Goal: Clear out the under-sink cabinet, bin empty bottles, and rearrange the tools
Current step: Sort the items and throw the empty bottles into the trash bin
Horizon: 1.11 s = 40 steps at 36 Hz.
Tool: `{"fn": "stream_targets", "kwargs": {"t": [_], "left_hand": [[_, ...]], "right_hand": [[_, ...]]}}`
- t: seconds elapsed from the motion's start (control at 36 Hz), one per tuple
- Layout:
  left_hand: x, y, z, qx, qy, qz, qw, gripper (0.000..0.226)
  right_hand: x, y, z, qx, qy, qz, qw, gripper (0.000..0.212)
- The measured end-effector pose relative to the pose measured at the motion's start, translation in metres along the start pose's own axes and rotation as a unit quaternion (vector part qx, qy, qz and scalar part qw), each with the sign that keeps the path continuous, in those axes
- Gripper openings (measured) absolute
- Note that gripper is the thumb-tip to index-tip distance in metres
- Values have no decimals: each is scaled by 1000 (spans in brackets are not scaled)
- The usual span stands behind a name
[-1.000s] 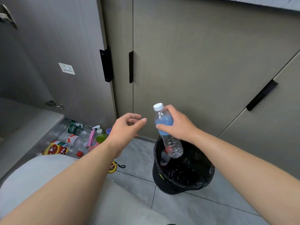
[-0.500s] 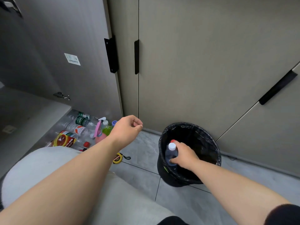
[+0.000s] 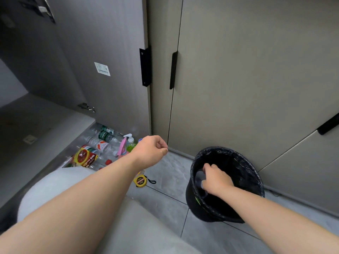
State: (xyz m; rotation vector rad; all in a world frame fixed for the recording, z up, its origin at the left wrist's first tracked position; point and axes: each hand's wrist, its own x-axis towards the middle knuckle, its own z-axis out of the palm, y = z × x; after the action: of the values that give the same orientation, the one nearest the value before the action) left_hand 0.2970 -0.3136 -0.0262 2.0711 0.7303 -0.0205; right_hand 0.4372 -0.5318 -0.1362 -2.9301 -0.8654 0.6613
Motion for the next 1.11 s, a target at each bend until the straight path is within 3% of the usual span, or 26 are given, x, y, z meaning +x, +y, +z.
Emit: {"fn": "stream_targets", "kwargs": {"t": [0.11, 0.22, 0.33, 0.47, 0.64, 0.75, 0.92, 1.11], "left_hand": [[8, -1, -46, 52, -23, -40, 998, 9], [13, -23, -104, 94, -16, -78, 992, 14], [10, -81, -155, 100, 50, -132, 985, 13], [-1, -174, -180, 51, 95, -206, 973, 23], [-12, -261, -163, -130, 137, -278, 942, 16], [-9, -300, -148, -261, 184, -307, 897, 17], [-4, -343, -135, -355, 227, -318, 849, 14], [1, -369, -125, -410, 225, -322, 823, 16]], "right_hand": [[6, -34, -40, 46, 86, -105, 990, 16], [11, -91, -74, 123, 115, -231, 958, 12], [23, -166, -88, 166, 63, -315, 932, 16], [53, -264, -72, 166, -23, -349, 922, 16], [98, -369, -6, 100, -192, -317, 923, 19], [135, -409, 61, 62, -250, -244, 935, 54], [178, -437, 142, 33, -178, -148, 972, 70], [206, -456, 176, -21, -162, -88, 983, 56]]}}
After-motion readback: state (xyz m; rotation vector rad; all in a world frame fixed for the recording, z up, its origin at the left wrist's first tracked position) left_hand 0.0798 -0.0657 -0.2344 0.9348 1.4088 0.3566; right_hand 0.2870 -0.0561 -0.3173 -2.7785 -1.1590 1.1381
